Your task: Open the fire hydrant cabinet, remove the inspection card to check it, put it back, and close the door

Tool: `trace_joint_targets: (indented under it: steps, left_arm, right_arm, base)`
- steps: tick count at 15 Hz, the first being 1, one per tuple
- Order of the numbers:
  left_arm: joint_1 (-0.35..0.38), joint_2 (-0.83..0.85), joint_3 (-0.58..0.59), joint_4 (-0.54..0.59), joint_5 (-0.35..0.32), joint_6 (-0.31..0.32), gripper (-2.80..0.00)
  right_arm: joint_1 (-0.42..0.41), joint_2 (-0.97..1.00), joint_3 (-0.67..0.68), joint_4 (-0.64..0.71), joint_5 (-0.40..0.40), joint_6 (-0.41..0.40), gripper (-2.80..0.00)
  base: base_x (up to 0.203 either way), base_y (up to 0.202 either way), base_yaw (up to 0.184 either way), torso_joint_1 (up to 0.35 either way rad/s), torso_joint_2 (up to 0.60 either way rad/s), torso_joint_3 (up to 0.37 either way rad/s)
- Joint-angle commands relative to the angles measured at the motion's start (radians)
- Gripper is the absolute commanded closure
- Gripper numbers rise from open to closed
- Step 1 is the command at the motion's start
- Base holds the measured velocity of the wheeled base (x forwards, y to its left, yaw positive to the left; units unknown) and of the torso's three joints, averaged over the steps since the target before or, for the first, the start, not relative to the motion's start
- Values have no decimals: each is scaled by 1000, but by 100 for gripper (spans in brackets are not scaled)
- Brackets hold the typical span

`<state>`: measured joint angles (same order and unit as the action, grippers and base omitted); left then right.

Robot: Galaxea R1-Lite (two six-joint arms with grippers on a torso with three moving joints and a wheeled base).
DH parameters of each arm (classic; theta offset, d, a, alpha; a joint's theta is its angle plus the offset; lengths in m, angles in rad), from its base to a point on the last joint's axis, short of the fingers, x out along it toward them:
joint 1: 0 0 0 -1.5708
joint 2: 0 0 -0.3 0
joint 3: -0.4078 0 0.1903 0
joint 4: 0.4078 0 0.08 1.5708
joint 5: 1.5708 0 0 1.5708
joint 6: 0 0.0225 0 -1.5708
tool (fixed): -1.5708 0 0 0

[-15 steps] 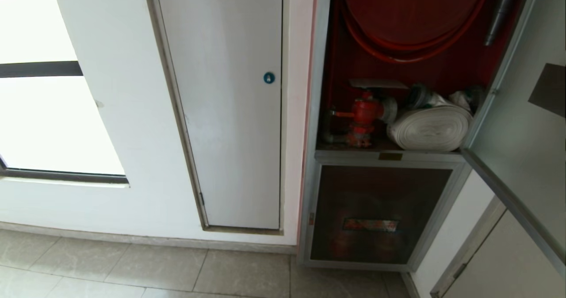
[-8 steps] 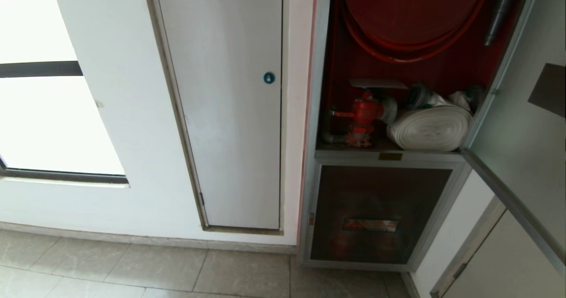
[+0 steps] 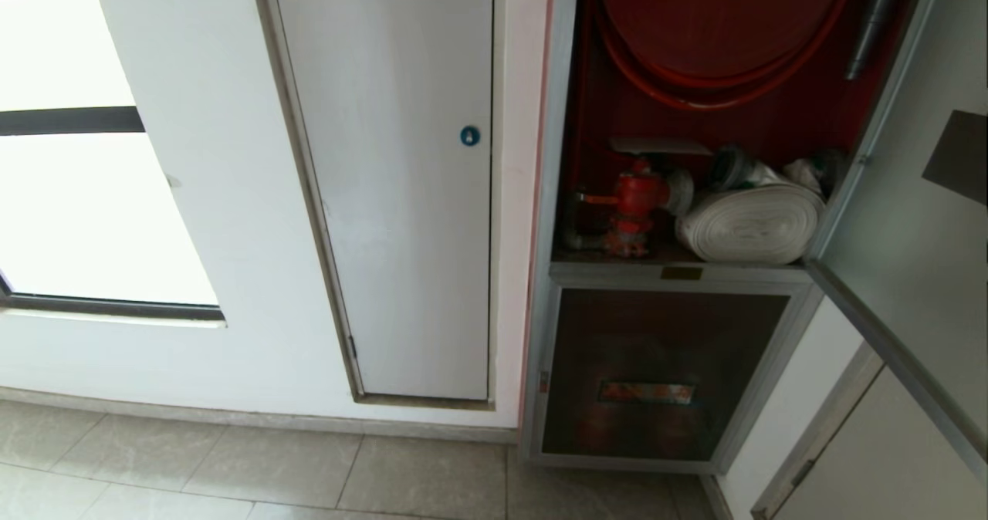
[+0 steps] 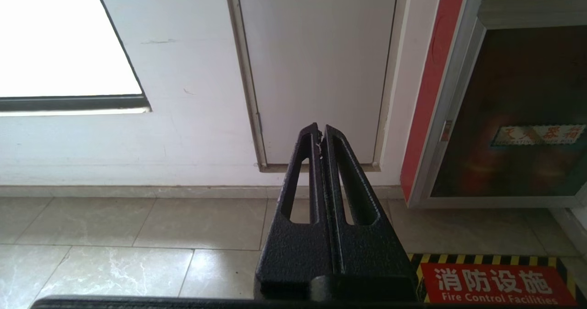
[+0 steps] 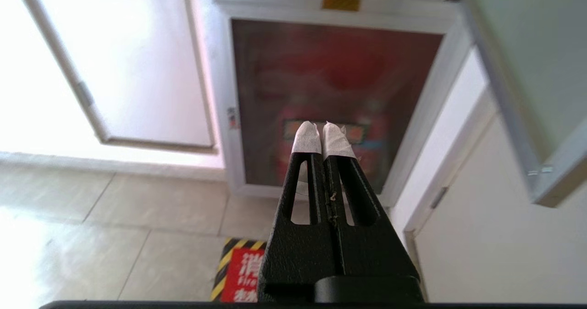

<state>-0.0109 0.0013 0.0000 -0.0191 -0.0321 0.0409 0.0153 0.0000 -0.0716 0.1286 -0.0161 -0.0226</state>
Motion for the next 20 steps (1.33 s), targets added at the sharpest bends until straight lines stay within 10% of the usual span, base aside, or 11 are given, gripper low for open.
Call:
trace_joint_targets:
  steps: [1, 20]
  left_arm:
    - [0, 0, 12, -1, 0, 1, 0]
    - [0, 0, 12, -1, 0, 1, 0]
  right_arm:
    - [0, 2, 15, -3, 34, -1, 0]
    - [0, 2, 75, -138, 19, -31, 0]
  base:
    - [0, 0, 0, 0, 0, 0]
    - [0, 0, 0, 0, 0, 0]
